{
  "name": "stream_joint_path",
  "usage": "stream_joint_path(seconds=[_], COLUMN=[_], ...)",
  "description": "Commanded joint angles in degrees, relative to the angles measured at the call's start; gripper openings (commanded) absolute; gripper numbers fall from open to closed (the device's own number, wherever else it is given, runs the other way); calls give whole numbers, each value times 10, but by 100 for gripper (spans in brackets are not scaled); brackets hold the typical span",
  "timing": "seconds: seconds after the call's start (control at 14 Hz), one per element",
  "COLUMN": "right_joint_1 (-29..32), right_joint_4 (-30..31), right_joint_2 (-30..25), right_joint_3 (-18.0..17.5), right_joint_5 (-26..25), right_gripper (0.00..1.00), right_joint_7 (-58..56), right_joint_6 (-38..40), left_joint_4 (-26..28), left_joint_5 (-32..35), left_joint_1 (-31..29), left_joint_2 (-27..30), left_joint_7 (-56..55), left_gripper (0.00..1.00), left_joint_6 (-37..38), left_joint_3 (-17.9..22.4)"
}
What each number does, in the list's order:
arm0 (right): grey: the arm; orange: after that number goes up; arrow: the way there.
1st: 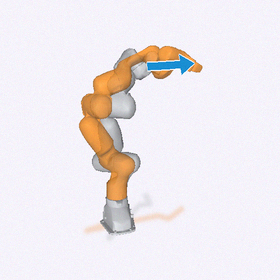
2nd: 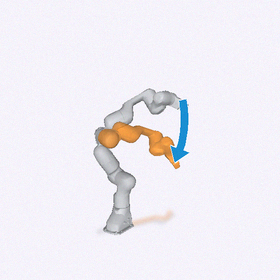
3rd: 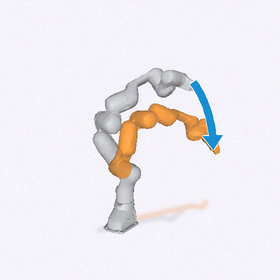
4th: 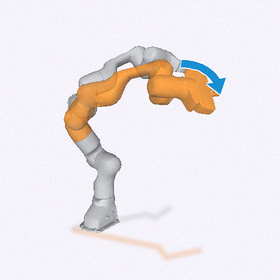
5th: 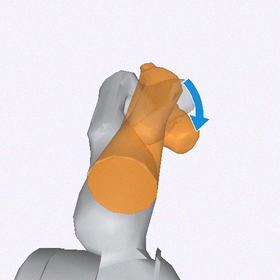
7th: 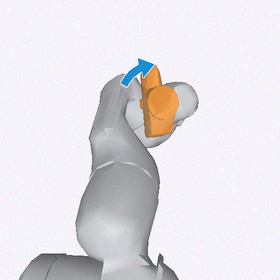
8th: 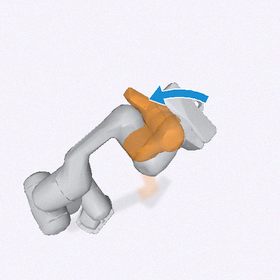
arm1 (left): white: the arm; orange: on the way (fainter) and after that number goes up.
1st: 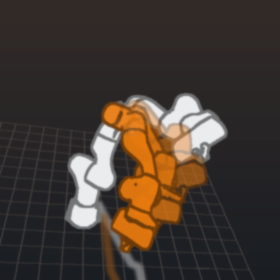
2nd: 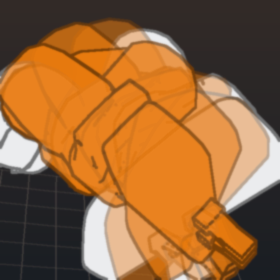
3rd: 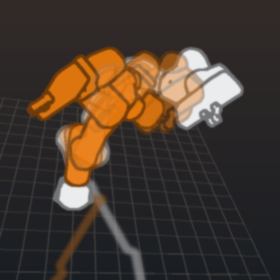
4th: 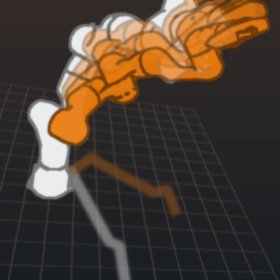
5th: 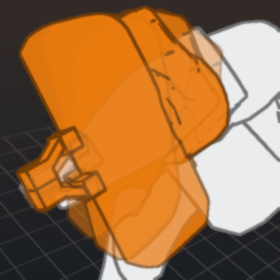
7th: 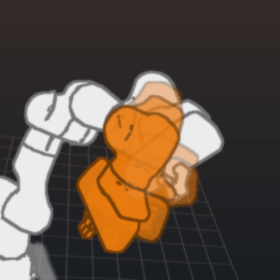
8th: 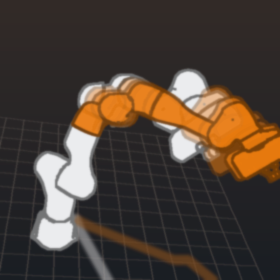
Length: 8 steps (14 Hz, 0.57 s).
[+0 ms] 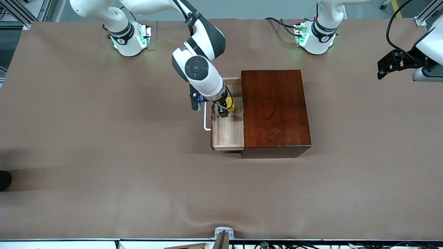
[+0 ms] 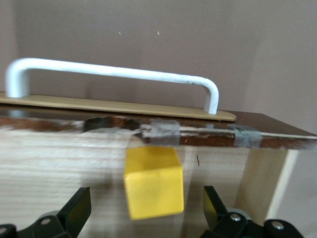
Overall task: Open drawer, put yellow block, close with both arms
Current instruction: 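Lower the cube into the drawer and open the right gripper, then withdraw the right gripper while the left gripper moves toward the drawer front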
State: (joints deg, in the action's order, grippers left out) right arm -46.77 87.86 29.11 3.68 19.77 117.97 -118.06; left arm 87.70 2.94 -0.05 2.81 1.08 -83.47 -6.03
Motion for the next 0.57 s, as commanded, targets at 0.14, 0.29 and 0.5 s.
stream_joint_path(seconds=[0.14, 0.29, 0.5], right_joint_1=[57, 82, 110], right_joint_4=[-101, -130, -155], right_joint_2=[-3, -5, -23], right_joint_3=[-4, -4, -3], right_joint_5=[-6, -5, -10], right_gripper=[100, 100, 100], right_joint_7=[4, 1, -49], right_joint_6=[115, 146, 175], left_joint_4=[0, -1, -1], left_joint_5=[-22, -22, -22], left_joint_1=[-3, -2, 0], left_joint_2=[-3, -4, -8], left_joint_7=[-2, -2, -3], left_gripper=[100, 100, 100], left_joint_6=[-6, -6, -8], left_joint_3=[-2, -3, -9])
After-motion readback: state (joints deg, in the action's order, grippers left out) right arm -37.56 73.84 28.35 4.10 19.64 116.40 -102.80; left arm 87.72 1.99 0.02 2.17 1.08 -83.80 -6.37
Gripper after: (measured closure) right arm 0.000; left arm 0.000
